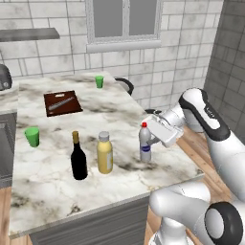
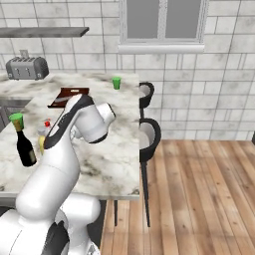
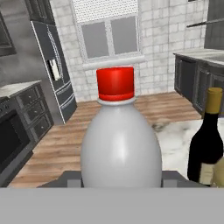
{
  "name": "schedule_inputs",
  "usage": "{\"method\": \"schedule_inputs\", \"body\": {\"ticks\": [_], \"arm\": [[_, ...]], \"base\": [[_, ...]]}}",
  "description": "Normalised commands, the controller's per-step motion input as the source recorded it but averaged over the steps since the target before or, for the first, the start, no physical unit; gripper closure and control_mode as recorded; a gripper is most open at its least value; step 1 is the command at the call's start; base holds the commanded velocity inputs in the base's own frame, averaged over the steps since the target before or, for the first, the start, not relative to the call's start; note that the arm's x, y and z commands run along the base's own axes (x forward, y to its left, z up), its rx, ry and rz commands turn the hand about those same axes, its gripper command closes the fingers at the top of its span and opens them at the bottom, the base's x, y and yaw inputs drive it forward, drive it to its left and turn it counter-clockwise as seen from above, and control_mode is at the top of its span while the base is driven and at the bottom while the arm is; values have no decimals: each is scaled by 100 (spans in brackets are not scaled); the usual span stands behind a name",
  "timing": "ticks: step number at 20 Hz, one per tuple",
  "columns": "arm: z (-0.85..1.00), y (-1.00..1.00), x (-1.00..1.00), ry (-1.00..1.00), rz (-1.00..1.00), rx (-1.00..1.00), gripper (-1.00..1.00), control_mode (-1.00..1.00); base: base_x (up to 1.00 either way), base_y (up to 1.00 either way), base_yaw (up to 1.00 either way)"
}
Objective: Place the drinks on the dining counter in a tight cluster.
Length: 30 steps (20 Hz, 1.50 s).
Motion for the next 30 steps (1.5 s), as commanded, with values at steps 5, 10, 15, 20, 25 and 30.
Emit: {"method": "schedule_inputs", "body": {"ticks": [5, 10, 15, 20, 25, 30], "arm": [[0, 0, 0, -12, -6, 13, 100, -100], [-10, 0, 2, -1, -7, 10, 100, -100], [-14, 6, 13, 2, -1, 1, 100, -100], [-9, 3, 14, 3, 0, 0, 100, -100], [-9, 0, 27, 3, 0, -1, 100, -100], [-3, -1, 28, 8, 0, -1, 100, -100]], "base": [[0, 0, 0], [0, 0, 0], [0, 0, 0], [0, 0, 0], [0, 0, 0], [0, 0, 0]]}}
